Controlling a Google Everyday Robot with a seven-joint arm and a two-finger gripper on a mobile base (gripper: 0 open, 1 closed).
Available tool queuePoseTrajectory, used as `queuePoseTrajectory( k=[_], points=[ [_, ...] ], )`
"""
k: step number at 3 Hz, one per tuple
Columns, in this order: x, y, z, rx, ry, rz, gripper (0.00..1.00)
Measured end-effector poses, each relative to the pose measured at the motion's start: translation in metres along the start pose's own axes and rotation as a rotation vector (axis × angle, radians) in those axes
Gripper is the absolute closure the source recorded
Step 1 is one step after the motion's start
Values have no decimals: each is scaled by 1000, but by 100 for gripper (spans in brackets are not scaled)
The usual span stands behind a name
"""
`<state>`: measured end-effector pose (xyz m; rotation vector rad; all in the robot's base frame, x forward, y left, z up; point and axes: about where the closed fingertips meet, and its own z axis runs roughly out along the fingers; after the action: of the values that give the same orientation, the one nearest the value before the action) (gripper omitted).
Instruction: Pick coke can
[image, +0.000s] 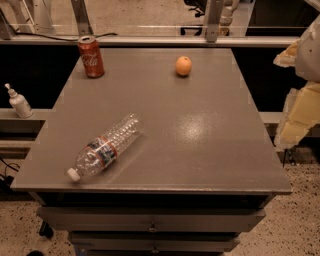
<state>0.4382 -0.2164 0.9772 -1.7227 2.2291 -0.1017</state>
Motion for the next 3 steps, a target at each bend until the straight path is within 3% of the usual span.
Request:
queuePoseTrajectory(
  k=[1,2,3],
  points=[
    [0,0,0,0,0,0,0],
    [-18,-8,14,17,-51,2,0],
    [-57,-34,40,40,-142,15,0]
  ],
)
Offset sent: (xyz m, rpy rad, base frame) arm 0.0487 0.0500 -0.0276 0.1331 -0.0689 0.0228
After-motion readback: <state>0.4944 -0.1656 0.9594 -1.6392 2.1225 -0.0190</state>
